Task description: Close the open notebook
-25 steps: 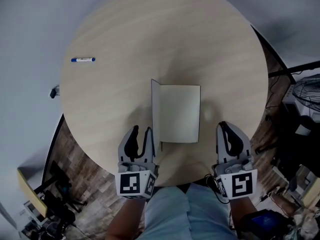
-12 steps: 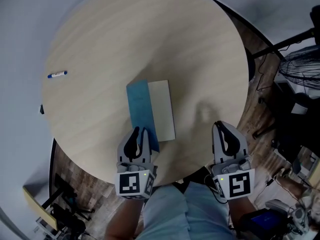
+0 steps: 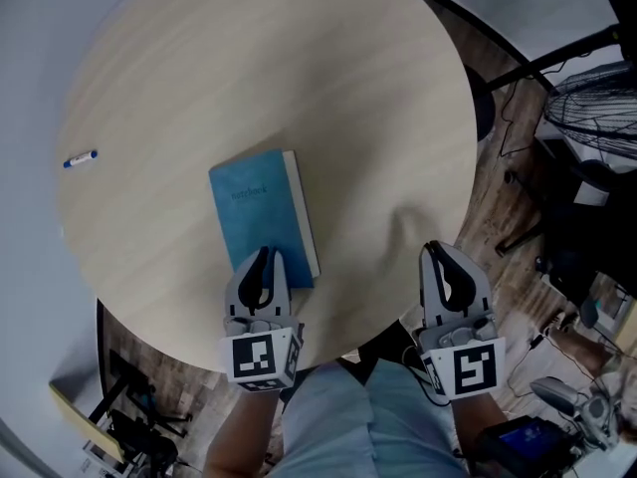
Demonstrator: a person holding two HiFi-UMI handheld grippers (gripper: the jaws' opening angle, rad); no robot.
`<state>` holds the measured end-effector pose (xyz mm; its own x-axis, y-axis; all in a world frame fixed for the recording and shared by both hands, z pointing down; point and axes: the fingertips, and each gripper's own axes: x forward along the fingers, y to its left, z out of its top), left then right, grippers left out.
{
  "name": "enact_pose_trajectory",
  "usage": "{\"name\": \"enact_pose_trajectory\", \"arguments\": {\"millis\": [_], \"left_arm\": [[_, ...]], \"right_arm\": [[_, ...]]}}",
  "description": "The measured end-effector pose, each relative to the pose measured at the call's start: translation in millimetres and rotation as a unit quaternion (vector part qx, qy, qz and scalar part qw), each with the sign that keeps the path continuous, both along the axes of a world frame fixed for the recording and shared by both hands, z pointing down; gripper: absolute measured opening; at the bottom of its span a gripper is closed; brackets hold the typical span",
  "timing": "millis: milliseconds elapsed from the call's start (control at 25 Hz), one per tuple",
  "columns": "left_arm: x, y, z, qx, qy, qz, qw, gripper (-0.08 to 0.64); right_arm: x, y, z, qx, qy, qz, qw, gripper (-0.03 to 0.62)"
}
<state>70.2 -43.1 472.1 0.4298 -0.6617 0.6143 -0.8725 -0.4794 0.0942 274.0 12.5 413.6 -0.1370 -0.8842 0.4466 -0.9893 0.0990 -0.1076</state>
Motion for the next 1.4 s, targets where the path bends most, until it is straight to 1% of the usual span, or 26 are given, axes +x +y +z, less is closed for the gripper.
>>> {"name": "enact_pose_trajectory", "arguments": {"millis": [200,360,480,560,720,840,920,1000,1040,1120,1240,1320,1400], "left_arm": [[4.1,4.9,17.3,-0.03,-0.018,0.01,0.9993,0.044],[4.2,7.3,24.9,-0.045,-0.031,0.012,0.9984,0.041],[7.0,7.1,31.9,-0.057,-0.056,0.021,0.9966,0.041],[8.4,7.5,34.7,-0.064,-0.077,0.034,0.9944,0.041],[7.1,8.7,37.9,-0.073,-0.105,0.06,0.99,0.04],[11.2,9.8,40.9,-0.078,-0.129,0.095,0.9839,0.038],[13.8,10.9,42.9,-0.087,-0.129,0.107,0.982,0.035],[14.6,10.4,42.0,-0.093,-0.11,0.096,0.9848,0.035],[14.4,9.1,38.0,-0.087,-0.102,0.088,0.987,0.035],[11.7,6.6,18.3,-0.062,-0.09,0.071,0.9914,0.035],[3.2,1.1,-34.7,-0.022,-0.048,0.035,0.998,0.035],[-4.7,-2.4,-76.1,0.019,-0.021,0.01,0.9995,0.035],[-13.5,0.4,-118.5,0.067,0.002,-0.011,0.9977,0.035]], "right_arm": [[7.6,8.1,9.8,-0.013,0.001,0.005,1.0,0.049],[11.9,12.7,12.0,-0.014,0.0,0.011,1.0,0.049],[18.1,13.9,14.4,-0.015,-0.001,0.015,1.0,0.049],[20.2,14.9,14.9,-0.015,-0.002,0.018,1.0,0.051],[18.7,17.4,13.4,-0.013,-0.004,0.017,1.0,0.049],[17.5,18.7,9.9,-0.01,-0.006,0.015,1.0,0.049],[16.6,18.8,4.9,-0.005,-0.008,0.013,1.0,0.049],[15.2,17.5,-2.4,0.004,-0.01,0.011,1.0,0.051],[14.0,16.2,-7.2,0.009,-0.01,0.009,1.0,0.05],[8.8,13.7,-20.3,0.022,-0.013,0.003,1.0,0.049],[-4.6,6.2,-48.8,0.048,-0.017,-0.01,0.999,0.049],[-14.0,1.0,-69.7,0.072,-0.021,-0.022,0.997,0.051],[-24.3,-0.4,-91.6,0.099,-0.024,-0.035,0.994,0.05]]}}
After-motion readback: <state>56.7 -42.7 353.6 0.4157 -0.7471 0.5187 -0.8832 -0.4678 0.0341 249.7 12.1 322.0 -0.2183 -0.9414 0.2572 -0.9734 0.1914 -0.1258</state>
